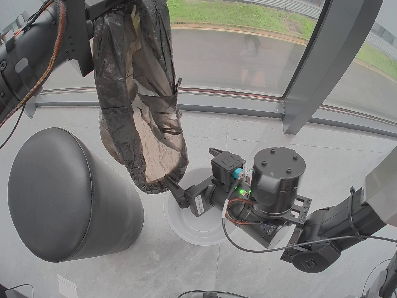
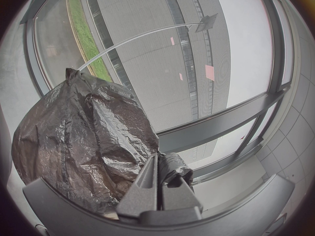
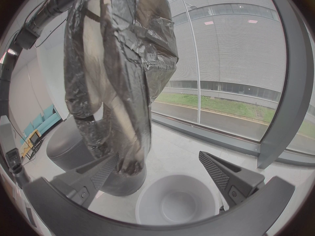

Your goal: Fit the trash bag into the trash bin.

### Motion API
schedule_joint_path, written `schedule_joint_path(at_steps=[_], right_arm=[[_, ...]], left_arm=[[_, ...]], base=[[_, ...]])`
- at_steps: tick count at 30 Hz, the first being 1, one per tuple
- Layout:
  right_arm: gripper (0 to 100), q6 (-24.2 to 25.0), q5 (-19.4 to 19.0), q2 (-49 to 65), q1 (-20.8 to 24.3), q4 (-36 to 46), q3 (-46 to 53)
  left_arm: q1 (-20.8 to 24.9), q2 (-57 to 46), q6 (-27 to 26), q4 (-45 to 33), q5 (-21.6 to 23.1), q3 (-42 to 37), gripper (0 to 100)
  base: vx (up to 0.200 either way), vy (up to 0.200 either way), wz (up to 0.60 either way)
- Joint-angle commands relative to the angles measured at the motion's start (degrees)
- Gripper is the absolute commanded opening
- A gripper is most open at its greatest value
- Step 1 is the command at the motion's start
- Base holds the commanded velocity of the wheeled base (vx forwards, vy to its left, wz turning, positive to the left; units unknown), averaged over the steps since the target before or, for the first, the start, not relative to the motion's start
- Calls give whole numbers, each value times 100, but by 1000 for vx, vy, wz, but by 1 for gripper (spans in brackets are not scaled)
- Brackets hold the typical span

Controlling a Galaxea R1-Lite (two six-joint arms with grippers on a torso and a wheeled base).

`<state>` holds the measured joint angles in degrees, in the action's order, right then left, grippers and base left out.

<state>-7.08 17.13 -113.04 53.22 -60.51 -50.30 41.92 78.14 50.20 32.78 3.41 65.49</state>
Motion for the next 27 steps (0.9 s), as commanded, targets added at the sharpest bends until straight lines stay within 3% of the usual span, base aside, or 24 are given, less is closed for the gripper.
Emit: schedule_joint_path(at_steps=[1,6,20,21,27], right_arm=[[100,-127,115,-473,4,-13,-481],[100,-135,397,-745,65,-22,-964],[100,-135,405,-1036,276,-242,-1140],[0,-135,414,-1044,276,-242,-1140],[0,-127,414,-1018,294,-259,-1123]], left_arm=[[18,-97,69,-79,54,-10,0],[9,-97,78,-105,54,-10,0],[9,-308,245,-105,160,-124,0],[9,-308,245,-105,160,-142,0],[9,-300,245,-105,160,-150,0]], base=[[0,0,0],[0,0,0],[0,0,0],[0,0,0],[0,0,0]])
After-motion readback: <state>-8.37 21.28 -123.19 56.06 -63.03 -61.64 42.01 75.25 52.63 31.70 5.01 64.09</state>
